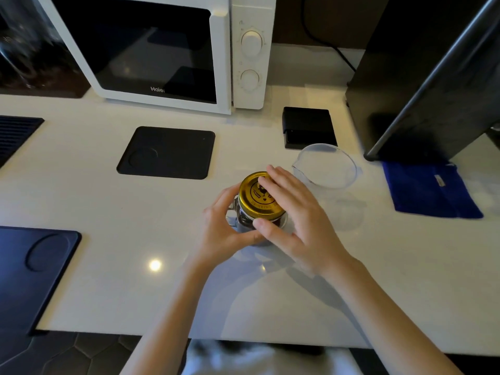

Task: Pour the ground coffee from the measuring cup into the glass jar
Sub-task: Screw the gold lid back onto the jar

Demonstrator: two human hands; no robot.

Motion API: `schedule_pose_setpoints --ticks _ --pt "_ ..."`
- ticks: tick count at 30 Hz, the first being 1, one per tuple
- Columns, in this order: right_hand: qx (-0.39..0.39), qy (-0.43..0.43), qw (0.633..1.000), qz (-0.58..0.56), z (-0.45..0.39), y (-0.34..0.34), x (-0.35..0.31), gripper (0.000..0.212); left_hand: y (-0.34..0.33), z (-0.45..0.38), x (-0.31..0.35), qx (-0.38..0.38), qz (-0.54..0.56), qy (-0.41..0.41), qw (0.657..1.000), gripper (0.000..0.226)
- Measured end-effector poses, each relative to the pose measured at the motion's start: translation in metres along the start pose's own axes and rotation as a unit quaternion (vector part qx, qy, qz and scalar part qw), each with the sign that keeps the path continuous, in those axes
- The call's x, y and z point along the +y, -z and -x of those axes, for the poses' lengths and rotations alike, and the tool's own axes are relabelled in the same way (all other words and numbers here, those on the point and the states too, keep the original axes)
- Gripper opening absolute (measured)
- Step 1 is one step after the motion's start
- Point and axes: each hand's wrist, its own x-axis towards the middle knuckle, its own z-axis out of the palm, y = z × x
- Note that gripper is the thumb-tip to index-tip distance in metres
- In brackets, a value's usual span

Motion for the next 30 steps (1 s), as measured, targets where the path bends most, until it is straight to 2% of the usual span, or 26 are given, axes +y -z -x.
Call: schedule_pose_setpoints --ticks 3,8,10,11,14,16,18,22,23,25,28,30 --pt "0.02 -0.005 1.0 0.022 0.008 -0.003 -0.001 0.057 0.0 0.0 -0.001 -0.005 -0.005 0.004 1.0 0.073" --pt "0.187 0.064 0.977 0.082 0.016 0.002 -0.003 0.032 0.001 0.001 0.0 -0.008 0.011 0.02 1.0 0.077" --pt "0.219 0.085 0.969 0.078 0.012 0.006 -0.006 0.026 0.0 0.001 0.0 -0.009 0.006 0.026 1.0 0.078" --pt "0.203 0.08 0.973 0.075 0.008 0.008 -0.007 0.028 0.0 0.001 0.001 -0.008 0.004 0.025 1.0 0.079" --pt "0.049 0.024 0.997 0.058 -0.003 0.009 -0.006 0.054 0.0 0.001 0.002 -0.005 -0.002 0.019 1.0 0.076" --pt "-0.018 0.001 0.999 0.05 -0.002 0.008 -0.003 0.062 -0.001 0.0 0.002 -0.002 -0.004 0.014 1.0 0.072" --pt "-0.016 -0.007 0.998 0.06 0.006 0.008 -0.002 0.058 -0.001 0.0 0.001 -0.003 -0.004 0.014 1.0 0.072" --pt "0.126 0.039 0.988 0.077 0.011 0.021 -0.005 0.034 0.001 0.001 -0.001 -0.016 0.004 0.03 0.999 0.081" --pt "0.142 0.052 0.986 0.071 0.009 0.025 -0.004 0.03 0.001 0.001 0.0 -0.019 0.005 0.031 0.999 0.082" --pt "0.098 0.045 0.993 0.038 0.001 0.029 -0.004 0.033 0.001 0.0 0.0 -0.022 0.007 0.028 0.999 0.083" --pt "-0.025 -0.011 0.999 -0.02 -0.01 0.025 0.001 0.065 0.001 0.0 0.001 -0.02 0.009 0.025 0.999 0.081" --pt "-0.01 -0.027 0.999 -0.043 -0.011 0.017 0.002 0.066 0.001 0.0 0.002 -0.019 0.011 0.026 0.999 0.079"
